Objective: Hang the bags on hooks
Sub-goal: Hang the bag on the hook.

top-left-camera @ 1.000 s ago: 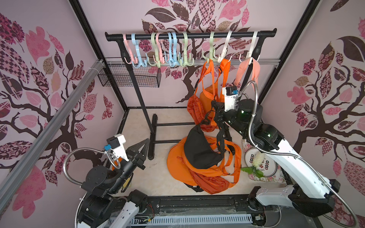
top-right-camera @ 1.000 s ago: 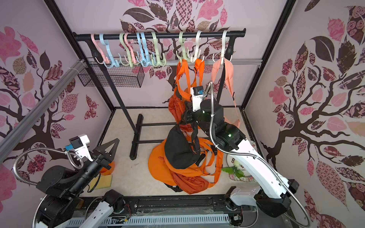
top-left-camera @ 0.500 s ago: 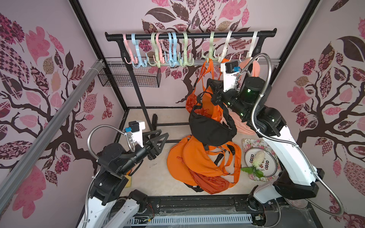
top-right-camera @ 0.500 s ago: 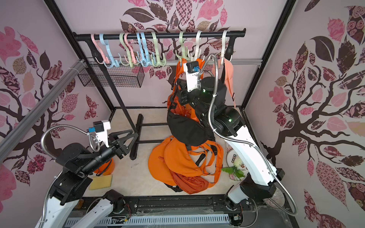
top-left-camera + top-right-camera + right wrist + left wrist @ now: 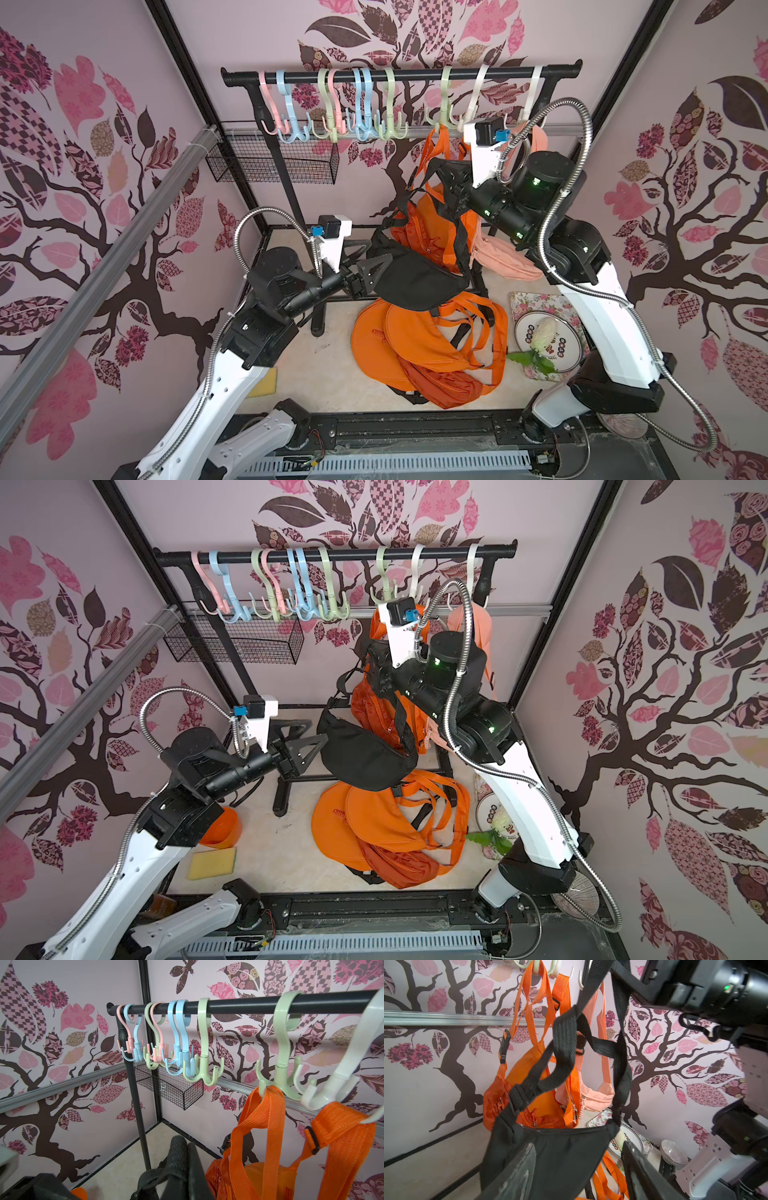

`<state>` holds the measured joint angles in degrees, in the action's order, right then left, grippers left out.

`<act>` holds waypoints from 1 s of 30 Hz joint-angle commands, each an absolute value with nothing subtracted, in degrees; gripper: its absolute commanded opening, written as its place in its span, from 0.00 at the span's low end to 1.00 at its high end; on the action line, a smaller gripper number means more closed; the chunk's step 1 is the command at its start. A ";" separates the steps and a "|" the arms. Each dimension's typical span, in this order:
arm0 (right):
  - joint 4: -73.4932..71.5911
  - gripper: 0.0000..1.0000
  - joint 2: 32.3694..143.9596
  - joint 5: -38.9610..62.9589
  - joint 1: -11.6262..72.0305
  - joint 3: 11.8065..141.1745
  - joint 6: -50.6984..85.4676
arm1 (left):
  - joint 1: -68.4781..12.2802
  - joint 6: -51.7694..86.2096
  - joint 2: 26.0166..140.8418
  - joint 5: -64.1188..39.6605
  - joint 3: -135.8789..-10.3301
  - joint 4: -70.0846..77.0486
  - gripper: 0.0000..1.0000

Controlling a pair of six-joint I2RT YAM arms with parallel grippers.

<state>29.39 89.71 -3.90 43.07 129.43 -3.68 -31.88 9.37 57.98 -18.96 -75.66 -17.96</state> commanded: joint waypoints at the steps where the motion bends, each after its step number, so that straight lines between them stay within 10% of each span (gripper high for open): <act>1: 27.39 0.00 90.66 -2.35 43.32 132.56 -5.00 | -32.01 5.08 62.68 -15.32 -80.36 -16.40 0.67; 30: 27.25 0.00 89.27 -2.29 43.27 129.29 -6.24 | -32.32 6.38 84.25 -27.79 -101.70 -15.78 0.67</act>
